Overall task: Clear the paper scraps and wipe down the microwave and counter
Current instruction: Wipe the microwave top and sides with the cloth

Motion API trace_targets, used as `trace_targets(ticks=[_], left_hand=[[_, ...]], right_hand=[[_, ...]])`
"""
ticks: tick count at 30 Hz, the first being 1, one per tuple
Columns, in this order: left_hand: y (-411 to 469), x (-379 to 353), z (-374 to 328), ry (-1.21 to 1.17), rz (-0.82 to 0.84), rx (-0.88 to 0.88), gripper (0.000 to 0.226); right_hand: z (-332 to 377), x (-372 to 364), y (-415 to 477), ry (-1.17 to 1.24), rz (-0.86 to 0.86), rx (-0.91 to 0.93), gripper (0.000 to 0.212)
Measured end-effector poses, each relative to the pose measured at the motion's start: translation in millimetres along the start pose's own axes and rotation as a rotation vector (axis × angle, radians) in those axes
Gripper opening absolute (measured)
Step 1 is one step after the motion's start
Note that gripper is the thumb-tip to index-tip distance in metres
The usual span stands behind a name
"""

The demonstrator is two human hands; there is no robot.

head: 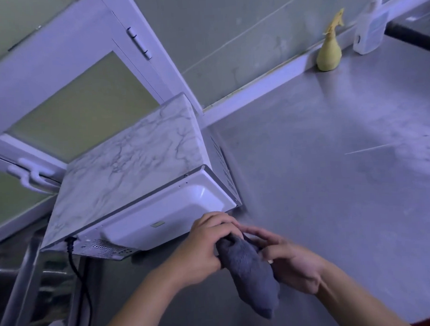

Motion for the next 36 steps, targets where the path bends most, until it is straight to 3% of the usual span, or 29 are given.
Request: trace_targets(ticks=[2,5,8,10,12,16,18,20,22,24,27,30,36], left_hand=[[1.1,-2.1,6.6,-0.105,0.029,0.047,0.036],[0.2,-12.5,11.6,-0.19,0.087,0.103,0.047],[12.2,2.6,11.9,-0.134,-0.014,0.083,0.067],[23.8,35.1,12.8,-0.102,-0.21,0.071,0.065],[29.6,77.6,20.1,-0.104,-0.46,0.105,0.048],[0.9,145.9,69.0,-0.141,-0.935,0.299,0.03],[-39.0,157.1,106.3,-0.197,-1.171,0.484,0.041],[-84.0,150.3,143.4,-0.4,-1.418,0.709,0.066],[-114.4,133.0,173.6,-0.65,-1.562,0.892,0.084],[-121.5,109.2,200.9,-0.901,-1.482,1.094,0.095],[-106.4,84.0,207.7,-1.204,-1.184,1.331,0.1],[-86.9,88.3,206.2,-1.258,-1.09,1.36,0.096],[-86.1,85.9,216.3,-1.24,-1.141,1.282,0.085]], right_hand=[[-6.1,-3.3,-4.7,-0.01,0.058,-0.038,0.065],[-16.5,-6.9,-9.0,0.074,0.132,-0.097,0.067],[-5.7,-1.0,-2.2,0.086,0.06,-0.035,0.066],[11.8,10.9,6.3,0.033,-0.072,0.031,0.067],[34.6,30.7,14.1,-0.037,-0.276,0.104,0.067],[101.7,48.0,20.1,-0.282,-0.68,0.378,0.075],[139.6,31.8,27.9,-0.465,-0.726,0.549,0.071],[175.2,1.9,42.9,-0.627,-0.676,0.681,0.054],[210.6,-33.3,60.5,-0.776,-0.633,0.8,0.042],[243.4,-68.4,84.9,-0.987,-0.636,0.905,0.043],[277.0,-110.1,137.6,-1.352,-0.669,0.934,0.046],[297.9,-132.0,185.9,-1.668,-0.738,0.919,0.043],[325.2,-148.4,254.0,-2.006,-0.885,0.86,0.046]])
Point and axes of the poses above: each hand's wrist, its own y-axis towards the middle knuckle, its own x-axis out of the back of the hand, z = x × y, the point moved 8 cm from there along y, towards the middle knuckle, and after that the axes turned 9 degrees about -z, right-handed, at the moved point
